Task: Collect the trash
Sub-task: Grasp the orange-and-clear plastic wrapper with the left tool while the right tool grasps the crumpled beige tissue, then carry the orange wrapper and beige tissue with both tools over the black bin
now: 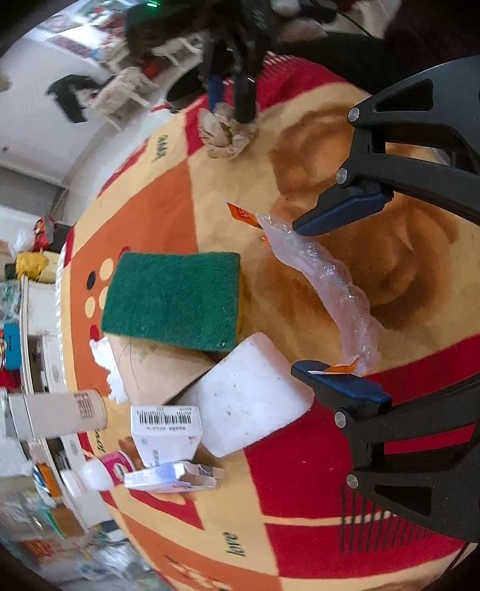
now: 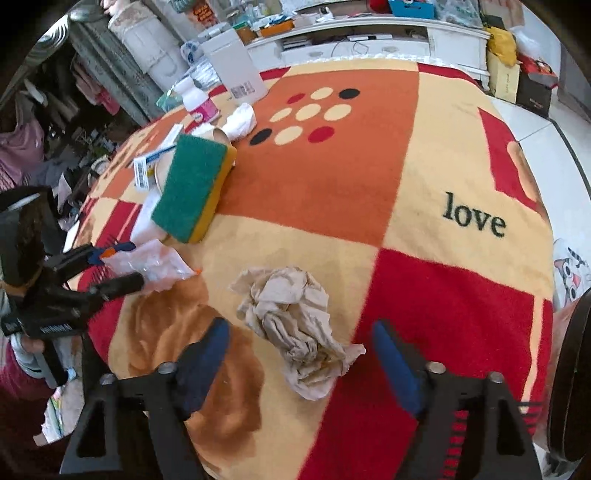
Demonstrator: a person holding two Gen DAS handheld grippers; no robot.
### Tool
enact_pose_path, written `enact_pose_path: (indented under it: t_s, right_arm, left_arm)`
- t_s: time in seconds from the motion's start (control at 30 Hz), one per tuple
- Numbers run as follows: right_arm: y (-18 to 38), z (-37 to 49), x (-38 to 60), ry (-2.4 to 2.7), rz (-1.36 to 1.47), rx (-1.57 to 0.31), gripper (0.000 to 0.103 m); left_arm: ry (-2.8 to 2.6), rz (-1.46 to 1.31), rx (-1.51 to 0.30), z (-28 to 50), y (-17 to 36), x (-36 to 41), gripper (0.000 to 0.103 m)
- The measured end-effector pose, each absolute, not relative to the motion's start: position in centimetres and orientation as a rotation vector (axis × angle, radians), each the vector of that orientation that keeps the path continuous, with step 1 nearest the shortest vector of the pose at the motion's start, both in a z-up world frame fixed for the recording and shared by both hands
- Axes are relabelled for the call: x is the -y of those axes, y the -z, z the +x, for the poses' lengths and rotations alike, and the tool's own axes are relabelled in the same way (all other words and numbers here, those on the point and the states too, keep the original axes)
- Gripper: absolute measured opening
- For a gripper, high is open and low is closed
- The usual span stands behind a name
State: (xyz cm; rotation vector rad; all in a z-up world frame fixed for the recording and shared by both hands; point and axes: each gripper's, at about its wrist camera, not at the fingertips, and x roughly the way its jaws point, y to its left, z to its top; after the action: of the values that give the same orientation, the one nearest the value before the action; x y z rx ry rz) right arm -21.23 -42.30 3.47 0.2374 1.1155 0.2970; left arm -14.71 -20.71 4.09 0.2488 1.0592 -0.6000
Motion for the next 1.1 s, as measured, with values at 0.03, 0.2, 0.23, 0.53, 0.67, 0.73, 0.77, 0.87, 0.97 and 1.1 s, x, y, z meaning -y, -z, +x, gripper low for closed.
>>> enact_pose_path:
  t_s: [0.03, 0.2, 0.23, 0.53, 0.67, 0.73, 0.77, 0.87, 0.97, 1.1]
  right_arm:
    - [-3.6, -21.3, 42.4, -0.296, 0.239, -1.110, 0.078]
    - [-3.8, -21.6, 42.4, -0.289, 0.240, -1.103, 0.079]
    - [-3.7, -21.7, 42.4, -0.288, 0.235, -1.103, 0.079]
    - [-2.9, -21.2, 41.6, -0.287, 0.188, -1.080, 0.078]
    - [-2.3, -20.9, 41.5, -0.292, 0.170, -1.061, 0.037]
    - [-2.5, -21.1, 41.5, -0.302, 0.164, -1.050, 0.032]
    - [-2.8, -21.3, 41.5, -0.306, 0.157, -1.041, 0.030]
    - [-3.6, -21.8, 42.2, -0.308, 0.171, -1.016, 0.029]
    - [-4.3, -22.3, 43.4, -0.298, 0.190, -0.998, 0.029]
    - [-5.2, -23.3, 45.3, -0.266, 0.198, -0.979, 0.029]
  left_arm:
    - [0.610, 0.266, -1.057, -14.8, -4.0, 21.0, 0.069]
    - [0.638, 0.300, -1.083, -14.2, -3.4, 21.9, 0.070]
    - [0.646, 0.296, -1.095, -14.1, -3.2, 22.0, 0.069]
    - [0.653, 0.287, -1.167, -14.1, -1.9, 23.4, 0.034]
    - [0.664, 0.258, -1.175, -14.8, -2.3, 23.7, 0.015]
    - [0.674, 0.231, -1.181, -15.2, -2.7, 23.7, 0.015]
    - [0.683, 0.209, -1.186, -15.3, -2.9, 23.7, 0.014]
    - [0.717, 0.137, -1.197, -15.6, -3.9, 24.2, 0.014]
    - [0.749, 0.116, -1.188, -15.9, -4.8, 25.7, 0.012]
    - [0.792, 0.112, -1.176, -16.3, -5.4, 28.4, 0.012]
